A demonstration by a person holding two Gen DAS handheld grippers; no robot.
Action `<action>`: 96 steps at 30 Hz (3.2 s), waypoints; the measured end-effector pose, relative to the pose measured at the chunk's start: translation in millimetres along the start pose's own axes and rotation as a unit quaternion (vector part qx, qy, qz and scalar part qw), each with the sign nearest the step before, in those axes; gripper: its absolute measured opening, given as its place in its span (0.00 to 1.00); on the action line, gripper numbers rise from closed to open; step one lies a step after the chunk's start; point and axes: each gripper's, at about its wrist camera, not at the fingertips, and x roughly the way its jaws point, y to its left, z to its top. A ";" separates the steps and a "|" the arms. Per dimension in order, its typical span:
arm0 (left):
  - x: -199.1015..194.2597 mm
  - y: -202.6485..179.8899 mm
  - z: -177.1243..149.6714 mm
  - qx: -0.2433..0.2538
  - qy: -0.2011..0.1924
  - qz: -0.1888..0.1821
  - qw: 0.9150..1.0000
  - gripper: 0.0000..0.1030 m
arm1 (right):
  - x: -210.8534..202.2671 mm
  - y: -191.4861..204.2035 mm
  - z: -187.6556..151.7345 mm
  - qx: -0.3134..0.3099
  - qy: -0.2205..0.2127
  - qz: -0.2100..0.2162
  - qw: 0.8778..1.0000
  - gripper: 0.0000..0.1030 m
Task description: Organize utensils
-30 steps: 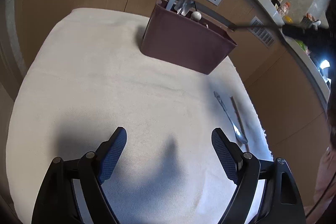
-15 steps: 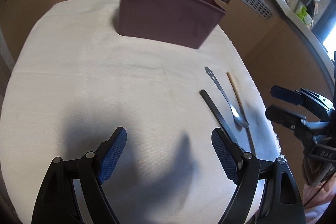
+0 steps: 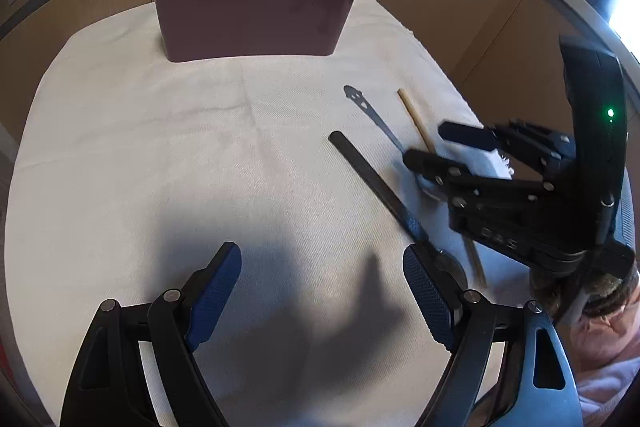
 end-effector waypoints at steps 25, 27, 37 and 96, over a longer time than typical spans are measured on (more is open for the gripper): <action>31.8 -124.1 -28.4 0.214 -0.005 0.140 0.967 0.81 | -76.7 -90.6 -78.4 0.139 -0.056 -0.058 0.987 0.60; 22.7 -103.9 -30.6 0.201 -0.008 0.163 0.966 0.81 | -69.7 -79.1 -74.6 0.133 -0.055 -0.042 0.989 0.60; -18.7 19.8 -18.1 0.009 -0.008 0.113 0.993 0.82 | 4.8 -44.2 -21.9 0.140 0.023 0.031 0.989 0.14; -151.5 59.2 232.3 -0.004 -0.419 0.052 0.907 0.12 | -121.2 -63.3 212.7 0.089 -0.258 0.025 0.962 0.05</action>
